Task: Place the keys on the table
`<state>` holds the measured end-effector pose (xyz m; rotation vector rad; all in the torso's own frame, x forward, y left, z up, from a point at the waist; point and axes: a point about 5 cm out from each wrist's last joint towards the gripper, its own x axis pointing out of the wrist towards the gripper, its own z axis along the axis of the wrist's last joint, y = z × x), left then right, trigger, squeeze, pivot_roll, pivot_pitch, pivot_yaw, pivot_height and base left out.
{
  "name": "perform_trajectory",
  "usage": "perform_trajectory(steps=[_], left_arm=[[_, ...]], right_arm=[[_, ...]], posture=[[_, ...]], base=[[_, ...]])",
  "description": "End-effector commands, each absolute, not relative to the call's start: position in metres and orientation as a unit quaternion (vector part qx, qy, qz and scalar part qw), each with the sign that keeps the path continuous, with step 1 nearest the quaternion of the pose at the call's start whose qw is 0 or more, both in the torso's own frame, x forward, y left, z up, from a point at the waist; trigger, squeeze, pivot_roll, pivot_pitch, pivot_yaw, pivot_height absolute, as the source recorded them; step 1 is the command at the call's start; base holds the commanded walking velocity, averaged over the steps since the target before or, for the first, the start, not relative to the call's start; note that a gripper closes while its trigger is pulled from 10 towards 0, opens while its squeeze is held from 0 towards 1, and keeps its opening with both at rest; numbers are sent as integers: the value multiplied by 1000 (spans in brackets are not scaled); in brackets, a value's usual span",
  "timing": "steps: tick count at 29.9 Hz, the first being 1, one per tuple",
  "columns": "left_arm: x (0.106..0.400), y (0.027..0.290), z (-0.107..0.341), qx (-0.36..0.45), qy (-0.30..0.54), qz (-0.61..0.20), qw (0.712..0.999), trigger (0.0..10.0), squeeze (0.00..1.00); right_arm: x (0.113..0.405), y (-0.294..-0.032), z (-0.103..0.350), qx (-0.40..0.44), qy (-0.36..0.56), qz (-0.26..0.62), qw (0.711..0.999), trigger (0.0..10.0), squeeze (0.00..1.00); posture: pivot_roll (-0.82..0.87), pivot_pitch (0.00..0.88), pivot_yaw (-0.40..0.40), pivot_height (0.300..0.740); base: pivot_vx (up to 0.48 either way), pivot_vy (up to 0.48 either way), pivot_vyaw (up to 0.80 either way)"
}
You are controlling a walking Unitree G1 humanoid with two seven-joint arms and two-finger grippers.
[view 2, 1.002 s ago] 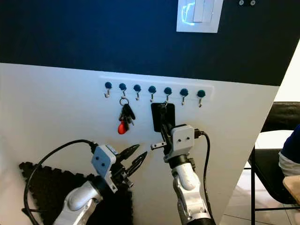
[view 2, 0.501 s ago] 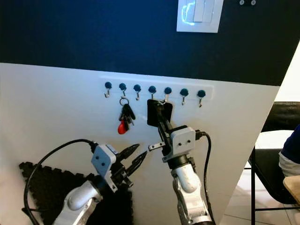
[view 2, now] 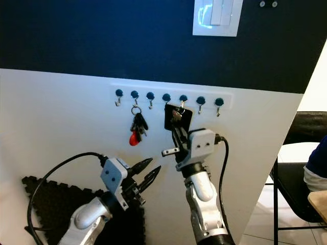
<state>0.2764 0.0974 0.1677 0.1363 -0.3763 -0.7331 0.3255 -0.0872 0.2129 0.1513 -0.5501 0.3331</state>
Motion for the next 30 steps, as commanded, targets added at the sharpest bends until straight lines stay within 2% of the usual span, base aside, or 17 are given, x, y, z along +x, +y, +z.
perform_trajectory(steps=[1,9,19,23,24,25,30], left_arm=[[277,100,166,82,-178,-359,912,10000,0],[275,100,165,82,-179,-358,913,10000,0],[274,100,165,83,-179,-360,912,10000,0],[274,100,165,84,-179,-361,912,10000,0],[273,100,165,85,-177,-362,911,10000,0],[273,100,164,86,-177,-362,911,10000,0],[273,100,164,87,-175,-364,911,10000,0]], right_arm=[[330,-94,209,85,-255,149,952,0,0],[324,-91,219,91,-280,169,940,0,0],[314,-83,208,95,-269,195,938,0,0],[312,-83,208,112,-268,189,938,0,0],[313,-86,207,139,-260,179,939,745,0],[314,-87,207,150,-256,176,939,902,0],[316,-94,207,180,-251,159,938,706,0]], posture=[[60,31,7,740],[57,27,3,740],[61,30,3,740],[60,34,7,740],[60,34,7,740],[60,34,7,740],[63,42,9,740]], base=[[0,0,0],[0,0,0],[0,0,0],[0,0,0],[0,0,0],[0,0,0],[0,0,0]])
